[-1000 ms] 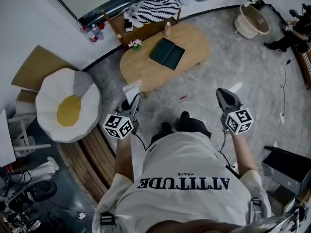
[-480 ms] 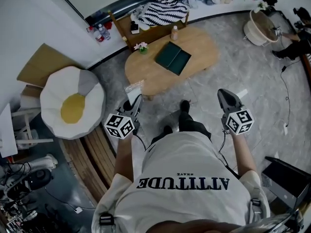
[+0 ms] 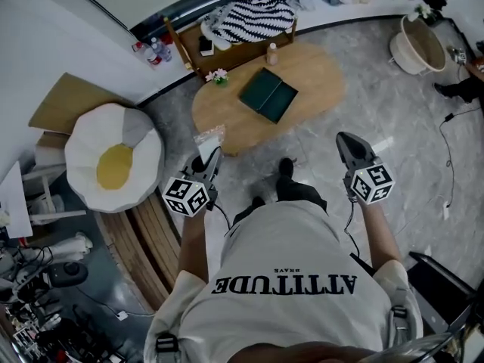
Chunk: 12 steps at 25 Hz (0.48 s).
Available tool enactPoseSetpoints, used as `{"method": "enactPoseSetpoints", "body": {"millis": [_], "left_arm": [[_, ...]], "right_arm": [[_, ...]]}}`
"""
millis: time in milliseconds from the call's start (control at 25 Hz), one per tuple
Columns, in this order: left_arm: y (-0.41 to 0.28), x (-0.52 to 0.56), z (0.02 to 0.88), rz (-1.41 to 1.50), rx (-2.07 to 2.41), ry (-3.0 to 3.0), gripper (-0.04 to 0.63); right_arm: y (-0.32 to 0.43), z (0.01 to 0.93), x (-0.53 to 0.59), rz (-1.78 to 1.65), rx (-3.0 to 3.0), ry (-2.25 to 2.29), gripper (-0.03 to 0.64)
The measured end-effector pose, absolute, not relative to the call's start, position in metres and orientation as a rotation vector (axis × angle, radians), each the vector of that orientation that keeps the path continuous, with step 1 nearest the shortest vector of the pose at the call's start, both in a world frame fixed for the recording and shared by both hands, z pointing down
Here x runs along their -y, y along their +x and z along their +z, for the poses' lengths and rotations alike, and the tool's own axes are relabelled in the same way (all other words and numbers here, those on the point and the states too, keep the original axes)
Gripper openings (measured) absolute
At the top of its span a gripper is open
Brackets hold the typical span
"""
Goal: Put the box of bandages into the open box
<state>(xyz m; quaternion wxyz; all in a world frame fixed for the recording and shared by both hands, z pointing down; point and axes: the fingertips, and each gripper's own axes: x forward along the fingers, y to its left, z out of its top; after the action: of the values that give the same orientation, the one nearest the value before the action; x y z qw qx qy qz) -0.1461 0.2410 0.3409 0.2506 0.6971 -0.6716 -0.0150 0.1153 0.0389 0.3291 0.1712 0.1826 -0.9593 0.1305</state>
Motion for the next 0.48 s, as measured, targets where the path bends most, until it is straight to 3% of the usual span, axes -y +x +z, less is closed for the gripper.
{"method": "enactPoseSetpoints", "body": {"millis": [480], "left_arm": [[-0.136,-0.149,0.352,0.001,1.867,1.812,0.04]], "right_arm": [[0.106,0.36,0.061,0.452,2.707,0.402,0.023]]}}
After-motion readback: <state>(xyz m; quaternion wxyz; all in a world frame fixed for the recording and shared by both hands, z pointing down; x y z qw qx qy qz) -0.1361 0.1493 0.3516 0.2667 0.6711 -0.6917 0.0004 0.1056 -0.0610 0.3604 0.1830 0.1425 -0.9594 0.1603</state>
